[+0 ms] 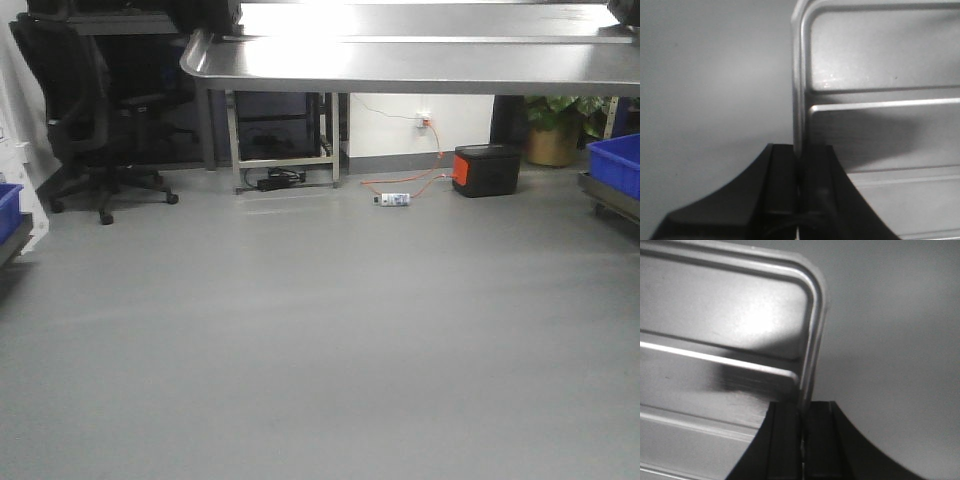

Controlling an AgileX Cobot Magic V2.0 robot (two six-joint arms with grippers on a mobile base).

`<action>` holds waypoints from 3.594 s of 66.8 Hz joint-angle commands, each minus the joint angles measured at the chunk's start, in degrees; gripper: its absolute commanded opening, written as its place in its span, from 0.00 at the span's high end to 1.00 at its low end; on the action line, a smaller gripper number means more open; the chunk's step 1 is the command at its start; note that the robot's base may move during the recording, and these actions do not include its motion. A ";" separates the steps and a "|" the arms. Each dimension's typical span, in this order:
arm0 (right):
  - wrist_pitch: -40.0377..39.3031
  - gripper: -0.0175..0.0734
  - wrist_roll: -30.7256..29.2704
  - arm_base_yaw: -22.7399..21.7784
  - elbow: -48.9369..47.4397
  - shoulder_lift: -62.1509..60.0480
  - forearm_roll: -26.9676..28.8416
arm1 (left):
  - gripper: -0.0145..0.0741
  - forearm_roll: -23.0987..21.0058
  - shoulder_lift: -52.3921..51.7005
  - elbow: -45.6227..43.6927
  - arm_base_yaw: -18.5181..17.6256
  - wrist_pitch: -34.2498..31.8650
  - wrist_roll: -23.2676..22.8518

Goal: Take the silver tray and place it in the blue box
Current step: 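Carry the tray with both grippers while driving toward the blue bins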

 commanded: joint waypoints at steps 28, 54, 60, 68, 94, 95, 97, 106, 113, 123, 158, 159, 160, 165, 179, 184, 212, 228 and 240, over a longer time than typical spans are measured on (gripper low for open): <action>-1.51 0.74 -1.03 -0.53 -2.08 -1.53 -4.29 | 0.95 3.98 -2.14 -1.59 -0.16 1.14 1.07; -1.42 0.74 -1.03 -0.53 -2.08 -1.53 -4.29 | 0.95 3.94 -2.14 -1.59 -0.05 1.14 1.07; -1.42 0.74 -1.03 -0.53 -2.08 -1.53 -4.35 | 0.95 4.05 -2.14 -1.59 -0.05 1.14 1.07; -1.42 0.74 -1.03 -0.53 -2.08 -1.53 -4.35 | 0.95 4.05 -2.14 -1.59 -0.05 1.14 1.07; -1.35 0.74 -1.03 -0.53 -2.08 -1.53 -4.34 | 0.95 4.05 -2.14 -1.59 -0.05 1.14 1.07; -1.35 0.74 -1.03 -0.53 -2.08 -1.53 -4.34 | 0.95 4.05 -2.14 -1.59 -0.05 1.14 1.07; -1.35 0.74 -1.03 -0.53 -2.08 -1.53 -4.34 | 0.95 4.05 -2.14 -1.59 -0.05 1.14 1.07; -1.35 0.74 -1.03 -0.53 -2.08 -1.53 -4.34 | 0.95 3.93 -2.14 -1.59 -0.05 1.04 1.07; -1.35 0.74 -1.03 -0.53 -2.08 -1.53 -4.34 | 0.95 4.06 -2.14 -1.59 -0.05 1.04 1.07; -1.35 0.74 -1.03 -0.53 -2.08 -1.53 -4.34 | 0.95 4.06 -2.14 -1.59 -0.05 1.04 1.07; -1.29 0.74 -1.03 -0.53 -2.08 -1.53 -4.34 | 0.95 4.20 -2.14 -1.59 -0.05 1.04 1.07; -1.29 0.74 -1.03 -0.53 -2.08 -1.53 -4.34 | 0.95 4.20 -2.14 -1.59 -0.05 1.04 1.07; -1.29 0.74 -1.03 -0.53 -2.08 -1.53 -4.34 | 0.95 4.20 -2.14 -1.59 -0.05 1.04 1.07; -1.29 0.74 -1.03 -0.53 -2.08 -1.53 -4.34 | 0.95 4.20 -2.14 -1.59 -0.05 1.04 1.07; -1.35 0.74 -1.03 -0.53 -2.08 -1.53 -4.34 | 0.95 4.20 -2.14 -1.59 -0.05 1.04 1.07; -1.30 0.74 -1.03 -0.53 -2.08 -1.53 -4.34 | 0.95 4.20 -2.14 -1.59 -0.05 1.04 1.07; -1.31 0.74 -1.03 -0.53 -2.08 -1.53 -4.34 | 0.95 4.20 -2.14 -1.59 -0.05 1.04 1.07; -1.36 0.74 -1.03 -0.53 -2.08 -1.53 -4.34 | 0.95 3.99 -2.14 -1.59 -0.05 1.04 1.07; -1.36 0.74 -1.03 -0.53 -2.08 -1.53 -4.34 | 0.95 3.99 -2.14 -1.59 -0.05 1.04 1.07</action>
